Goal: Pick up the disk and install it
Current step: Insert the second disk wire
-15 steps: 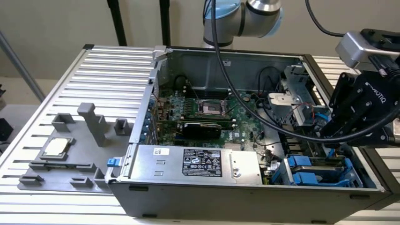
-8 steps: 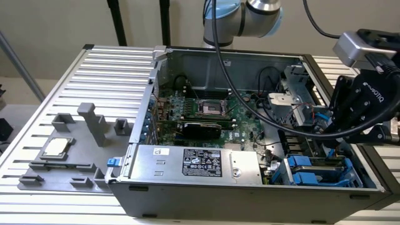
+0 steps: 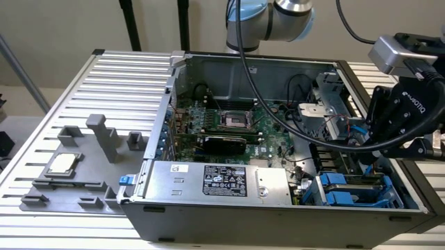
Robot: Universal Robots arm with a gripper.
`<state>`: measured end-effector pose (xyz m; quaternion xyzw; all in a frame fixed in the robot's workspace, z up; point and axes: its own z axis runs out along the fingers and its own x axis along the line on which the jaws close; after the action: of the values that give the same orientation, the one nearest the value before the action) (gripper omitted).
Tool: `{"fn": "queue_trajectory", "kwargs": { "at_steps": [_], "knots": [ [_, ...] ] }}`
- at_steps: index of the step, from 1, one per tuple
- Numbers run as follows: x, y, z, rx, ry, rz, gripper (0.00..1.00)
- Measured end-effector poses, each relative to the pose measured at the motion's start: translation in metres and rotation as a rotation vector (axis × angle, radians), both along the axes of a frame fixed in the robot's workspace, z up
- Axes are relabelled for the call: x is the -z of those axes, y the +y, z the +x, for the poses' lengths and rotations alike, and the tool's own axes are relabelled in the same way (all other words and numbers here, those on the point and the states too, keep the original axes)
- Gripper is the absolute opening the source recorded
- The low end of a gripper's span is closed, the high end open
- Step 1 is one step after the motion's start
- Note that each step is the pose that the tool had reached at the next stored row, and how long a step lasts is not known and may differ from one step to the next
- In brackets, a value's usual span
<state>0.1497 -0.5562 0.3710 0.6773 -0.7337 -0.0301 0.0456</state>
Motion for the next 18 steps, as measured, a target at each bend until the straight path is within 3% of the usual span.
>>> {"fn": "queue_trajectory", "kwargs": {
  "at_steps": [3,7,13,18],
  "knots": [
    [0.0,0.0002,-0.004,0.0,-0.0034,-0.0001,0.16],
    [0.0,0.0001,-0.016,0.0,-0.0176,0.0001,0.16],
    [0.0031,-0.004,-0.024,-0.003,-0.0585,0.0044,0.16],
    [0.0075,-0.0118,-0.026,-0.005,-0.0823,0.0082,0.16]
  ]
}}
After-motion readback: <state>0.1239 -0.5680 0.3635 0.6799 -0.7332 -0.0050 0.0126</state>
